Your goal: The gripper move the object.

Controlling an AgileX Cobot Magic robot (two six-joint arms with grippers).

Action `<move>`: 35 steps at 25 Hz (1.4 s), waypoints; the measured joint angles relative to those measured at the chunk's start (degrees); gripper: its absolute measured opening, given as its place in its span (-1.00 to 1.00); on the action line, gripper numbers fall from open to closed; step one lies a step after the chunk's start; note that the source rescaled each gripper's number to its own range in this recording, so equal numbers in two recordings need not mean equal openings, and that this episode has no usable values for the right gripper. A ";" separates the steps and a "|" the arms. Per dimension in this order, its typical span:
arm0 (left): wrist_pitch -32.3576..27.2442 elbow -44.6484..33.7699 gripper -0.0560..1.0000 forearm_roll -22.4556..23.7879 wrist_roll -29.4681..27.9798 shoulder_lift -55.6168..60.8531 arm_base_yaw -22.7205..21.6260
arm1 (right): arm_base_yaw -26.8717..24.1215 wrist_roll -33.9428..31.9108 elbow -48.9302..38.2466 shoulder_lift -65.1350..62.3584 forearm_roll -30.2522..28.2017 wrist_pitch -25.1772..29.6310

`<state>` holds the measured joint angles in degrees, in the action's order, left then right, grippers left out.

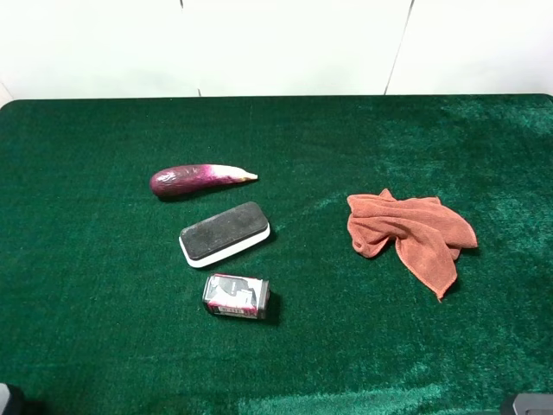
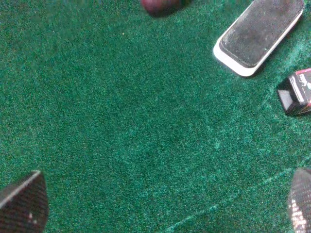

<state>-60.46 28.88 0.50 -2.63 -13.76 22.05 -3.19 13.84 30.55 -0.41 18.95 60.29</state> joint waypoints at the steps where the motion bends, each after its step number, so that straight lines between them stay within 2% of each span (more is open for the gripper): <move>1: 0.00 0.00 1.00 0.00 0.00 0.00 -0.46 | 0.00 0.00 0.00 0.00 0.00 0.00; 8: 0.00 0.00 1.00 0.00 0.00 0.00 -8.40 | 0.00 0.00 0.00 0.00 0.00 0.00; 13: 0.00 0.00 1.00 -1.35 1.65 0.00 -15.11 | 0.00 0.00 0.00 0.00 0.00 0.00; 16: 0.00 0.00 1.00 -2.33 2.63 1.25 -17.65 | 0.00 0.00 0.00 0.00 0.00 0.00; 25: 0.00 -0.05 1.00 -2.93 3.44 13.63 -18.51 | 0.00 0.00 0.00 0.00 0.09 0.00; 35: -0.06 -0.05 1.00 -3.10 3.86 14.14 -18.51 | 0.00 0.00 0.00 0.00 0.14 0.00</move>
<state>-60.52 28.83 -2.60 1.24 0.38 3.54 -3.19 13.84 30.55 -0.41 19.09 60.29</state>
